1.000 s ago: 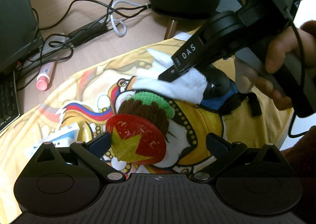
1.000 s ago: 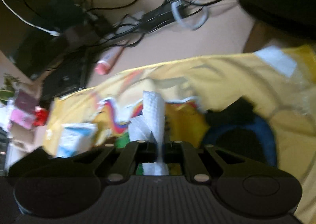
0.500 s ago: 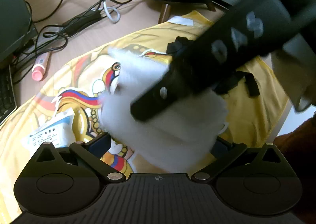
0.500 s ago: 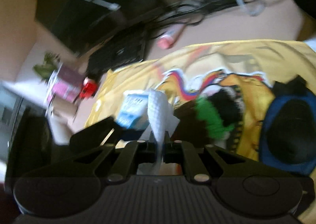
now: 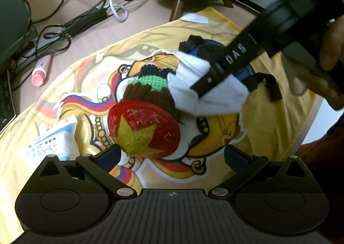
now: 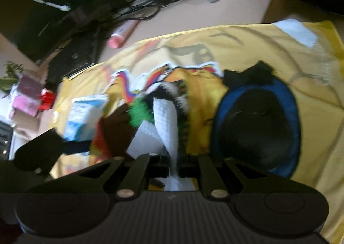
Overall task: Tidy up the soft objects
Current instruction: 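Wipe the knitted strawberry toy with the tissue in the right gripper, then keep rubbing the tissue over the strawberry toy's brown top with the right gripper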
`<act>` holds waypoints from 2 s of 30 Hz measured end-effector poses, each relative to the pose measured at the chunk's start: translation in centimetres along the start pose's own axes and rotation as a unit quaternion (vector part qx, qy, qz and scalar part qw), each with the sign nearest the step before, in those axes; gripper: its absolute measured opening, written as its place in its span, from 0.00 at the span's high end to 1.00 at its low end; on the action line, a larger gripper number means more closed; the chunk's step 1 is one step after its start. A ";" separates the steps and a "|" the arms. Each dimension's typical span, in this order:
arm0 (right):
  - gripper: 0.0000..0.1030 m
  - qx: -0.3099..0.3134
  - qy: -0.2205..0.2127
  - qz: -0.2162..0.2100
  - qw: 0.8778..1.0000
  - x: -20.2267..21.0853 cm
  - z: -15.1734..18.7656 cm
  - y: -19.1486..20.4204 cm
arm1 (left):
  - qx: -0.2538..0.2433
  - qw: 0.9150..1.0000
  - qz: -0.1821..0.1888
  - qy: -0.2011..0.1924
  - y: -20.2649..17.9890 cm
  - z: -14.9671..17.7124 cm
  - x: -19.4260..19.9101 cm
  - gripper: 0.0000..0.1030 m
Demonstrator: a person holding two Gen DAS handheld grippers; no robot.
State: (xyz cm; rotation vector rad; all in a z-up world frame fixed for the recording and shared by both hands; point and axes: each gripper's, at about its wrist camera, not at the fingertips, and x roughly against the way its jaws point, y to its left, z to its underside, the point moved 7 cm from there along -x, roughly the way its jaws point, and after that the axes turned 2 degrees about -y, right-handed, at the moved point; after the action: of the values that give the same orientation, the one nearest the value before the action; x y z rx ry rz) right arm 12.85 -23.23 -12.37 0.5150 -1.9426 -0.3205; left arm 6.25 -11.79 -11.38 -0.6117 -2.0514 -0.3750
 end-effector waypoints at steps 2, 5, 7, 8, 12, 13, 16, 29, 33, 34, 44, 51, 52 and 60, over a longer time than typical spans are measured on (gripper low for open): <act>0.93 0.006 -0.010 0.010 1.000 0.2 -0.6 0.1 | -0.002 1.000 0.000 0.001 -0.3 0.1 0.1 0.00; 0.93 0.001 -0.029 -0.027 0.999 1.3 -1.7 1.6 | -0.002 1.000 0.001 0.005 -0.7 0.7 0.6 0.00; 0.93 0.001 -0.038 -0.089 0.995 2.3 -2.4 4.1 | 0.001 1.000 0.004 0.008 -0.6 0.6 0.4 0.00; 0.93 0.007 -0.036 -0.117 0.992 2.6 -2.5 5.4 | 0.002 1.000 0.005 0.009 -0.5 0.6 0.3 0.00; 0.93 0.083 -0.012 -0.118 0.990 1.5 -1.2 8.8 | 0.003 1.000 0.010 0.012 0.0 0.5 0.0 0.00; 0.93 0.088 -0.004 -0.108 0.990 1.1 -1.0 8.8 | 0.003 1.000 0.011 0.012 0.1 0.4 -0.1 0.00; 0.93 0.084 0.001 -0.098 0.992 0.9 -1.1 8.1 | 0.007 1.000 0.013 0.010 0.5 0.2 -0.2 0.00; 0.79 0.055 -0.035 0.033 0.997 0.5 -3.8 1.3 | -0.106 0.987 -0.079 -0.092 1.7 -1.8 2.2 0.00; 0.53 0.052 -0.033 -0.024 0.998 1.0 -3.3 2.5 | -0.162 0.982 -0.069 -0.069 1.1 -1.5 1.0 0.00; 0.52 0.058 -0.033 -0.032 0.997 1.0 -3.1 3.0 | -0.174 0.980 -0.066 -0.063 1.0 -1.4 0.6 0.00; 0.87 0.083 -0.041 0.023 0.995 1.0 -2.6 2.4 | -0.181 0.975 -0.128 -0.029 6.1 -2.8 -3.3 0.00; 0.87 0.017 0.011 -0.015 1.000 0.6 -0.5 1.0 | -0.137 0.988 -0.040 -0.053 6.7 -4.3 -1.6 0.00; 0.87 0.009 0.022 -0.025 0.999 0.0 -0.3 1.1 | -0.141 0.988 -0.032 -0.045 6.9 -4.4 -2.2 0.00; 0.87 -0.036 0.040 -0.064 0.996 -2.3 -0.2 1.5 | -0.097 0.995 -0.004 -0.028 5.5 -4.5 -3.7 0.00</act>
State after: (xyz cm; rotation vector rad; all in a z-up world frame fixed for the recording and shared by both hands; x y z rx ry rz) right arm 13.51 -20.81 -13.41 0.5973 -1.8176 -0.4445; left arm 14.14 -10.46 -12.08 -0.7385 -2.0854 -0.5715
